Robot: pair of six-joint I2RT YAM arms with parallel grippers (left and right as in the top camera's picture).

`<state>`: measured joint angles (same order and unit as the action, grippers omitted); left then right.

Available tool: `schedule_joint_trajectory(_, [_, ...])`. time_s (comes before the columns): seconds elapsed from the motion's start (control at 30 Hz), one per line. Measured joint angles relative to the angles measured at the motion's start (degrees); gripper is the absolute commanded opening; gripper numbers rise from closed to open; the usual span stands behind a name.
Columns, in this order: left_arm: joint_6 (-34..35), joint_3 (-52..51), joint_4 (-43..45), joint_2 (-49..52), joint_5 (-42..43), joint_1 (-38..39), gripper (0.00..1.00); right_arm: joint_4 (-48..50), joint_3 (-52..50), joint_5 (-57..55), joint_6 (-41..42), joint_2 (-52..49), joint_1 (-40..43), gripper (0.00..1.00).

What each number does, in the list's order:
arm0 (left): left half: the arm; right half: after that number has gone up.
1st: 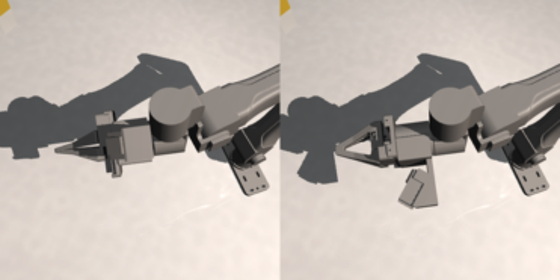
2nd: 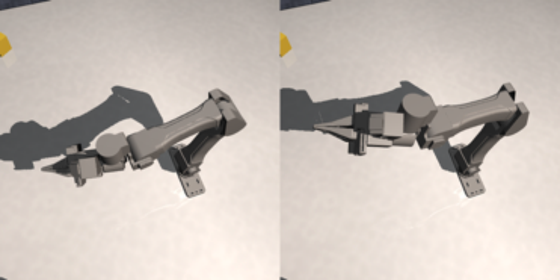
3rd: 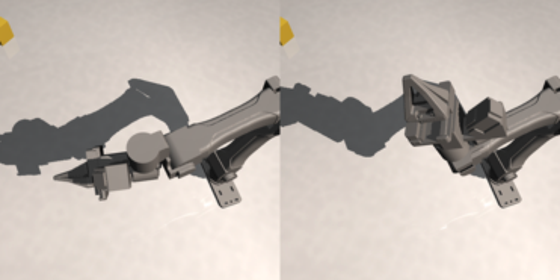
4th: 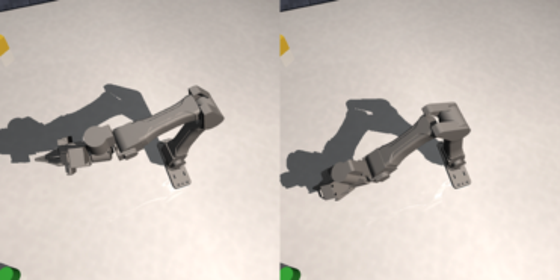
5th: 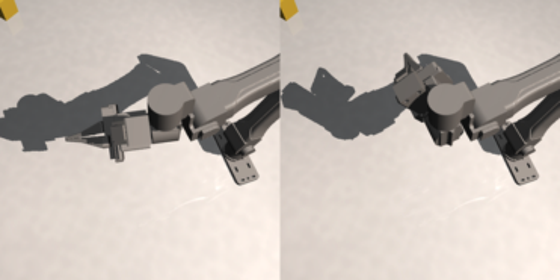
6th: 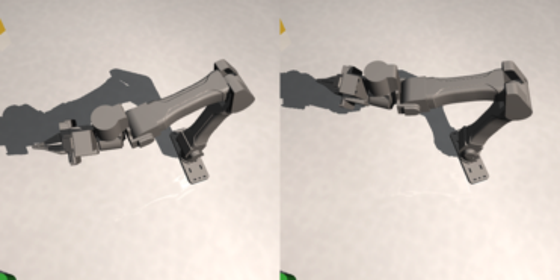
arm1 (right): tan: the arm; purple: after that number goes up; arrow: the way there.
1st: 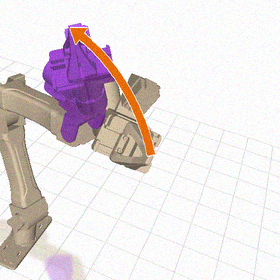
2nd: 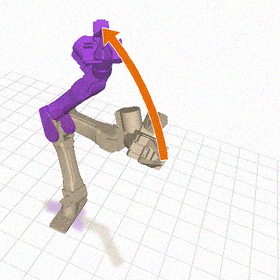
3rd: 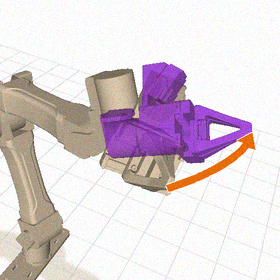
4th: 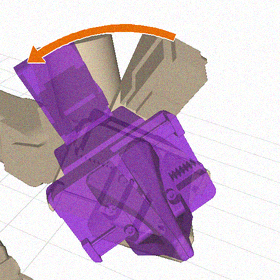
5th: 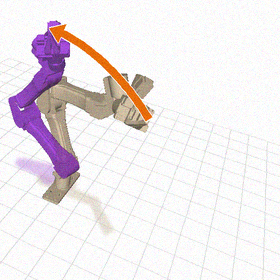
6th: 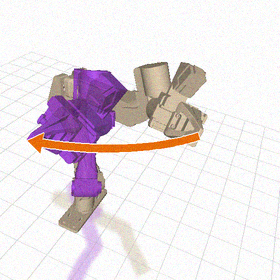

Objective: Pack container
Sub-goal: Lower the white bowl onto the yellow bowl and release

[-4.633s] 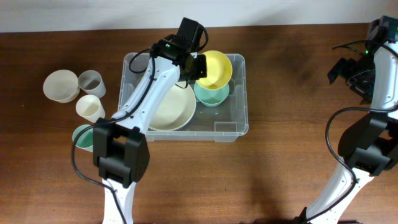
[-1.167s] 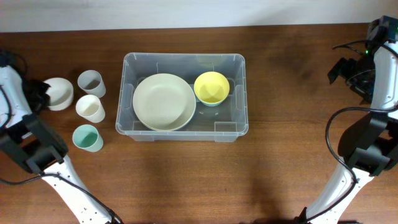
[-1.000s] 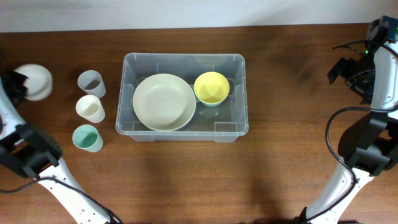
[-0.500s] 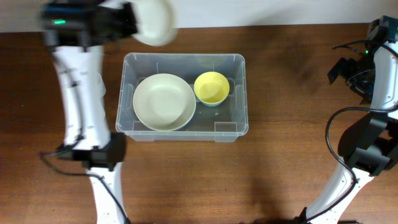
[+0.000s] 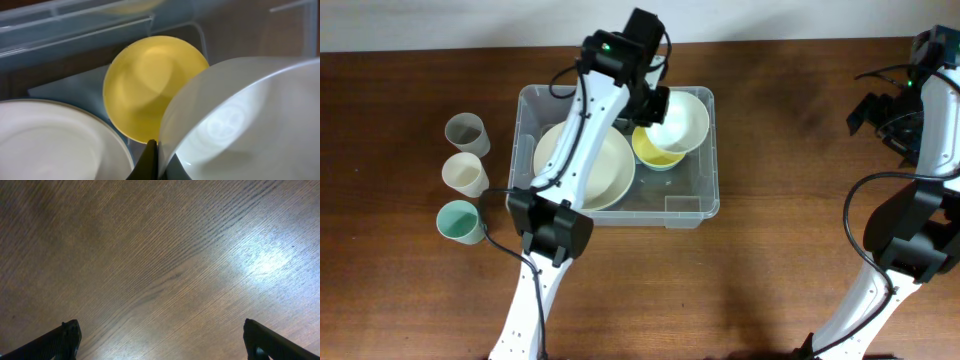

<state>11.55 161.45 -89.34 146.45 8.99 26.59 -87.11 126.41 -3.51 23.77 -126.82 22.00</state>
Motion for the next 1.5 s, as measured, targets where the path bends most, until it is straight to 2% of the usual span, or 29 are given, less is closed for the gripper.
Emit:
schedule_joint_trajectory(0.53, [0.5, 0.0, 0.9, 5.5, -3.7, 0.2, 0.01, 0.0, 0.0, 0.0, 0.0, 0.0, 0.0, 0.99])
schedule_joint_trajectory(0.9, [4.1, 0.0, 1.1, 5.9, -6.5, -1.4, 0.02, 0.0, 0.0, 0.0, 0.0, 0.0, 0.0, 0.99])
schedule_joint_trajectory(0.97, [4.1, 0.0, 1.1, 5.9, -6.5, -1.7, 0.13, 0.0, 0.0, 0.0, 0.0, 0.0, 0.0, 0.99])
schedule_joint_trajectory(1.0, [4.2, 0.0, 1.1, 5.9, -6.7, -1.7, 0.24, 0.0, 0.0, 0.0, 0.0, 0.0, 0.0, 0.99])
schedule_joint_trajectory(1.07, [4.3, 0.0, 1.0, 5.9, -6.7, -1.8, 0.39, 0.0, 0.0, 0.0, 0.0, 0.0, 0.0, 0.99])
schedule_joint_trajectory(1.13, [4.6, 0.0, 1.0, 5.9, -6.7, -1.8, 0.61, 0.0, 0.0, 0.0, 0.0, 0.0, 0.0, 0.99])
schedule_joint_trajectory(1.17, [4.8, 0.0, 1.0, 5.9, -6.7, -1.7, 0.66, 0.0, 0.0, 0.0, 0.0, 0.0, 0.0, 0.99])
schedule_joint_trajectory(1.2, [4.9, 0.0, 1.0, 5.9, -6.7, -1.7, 0.79, 0.0, 0.0, 0.0, 0.0, 0.0, 0.0, 0.99])
schedule_joint_trajectory(1.23, [4.9, 0.0, 1.0, 5.9, -6.7, -1.7, 0.81, 0.0, 0.0, 0.0, 0.0, 0.0, 0.0, 0.99])
schedule_joint_trajectory(1.33, [5.0, 0.0, 1.1, 5.9, -6.7, -1.7, 0.80, 0.0, 0.0, 0.0, 0.0, 0.0, 0.0, 0.99])
schedule_joint_trajectory(1.37, [5.0, 0.0, 1.1, 5.9, -6.7, -1.7, 0.77, 0.0, 0.0, 0.0, 0.0, 0.0, 0.0, 0.99])
schedule_joint_trajectory(1.4, [5.0, 0.0, 1.1, 5.9, -6.7, -1.7, 0.68, 0.0, 0.0, 0.0, 0.0, 0.0, 0.0, 0.99])
schedule_joint_trajectory(1.43, [4.9, 0.0, 1.1, 5.9, -6.7, -1.7, 0.51, 0.0, 0.0, 0.0, 0.0, 0.0, 0.0, 0.99])
schedule_joint_trajectory(1.5, [5.1, 0.0, 1.1, 5.9, -6.7, -1.7, 0.07, 0.0, 0.0, 0.0, 0.0, 0.0, 0.0, 0.99])
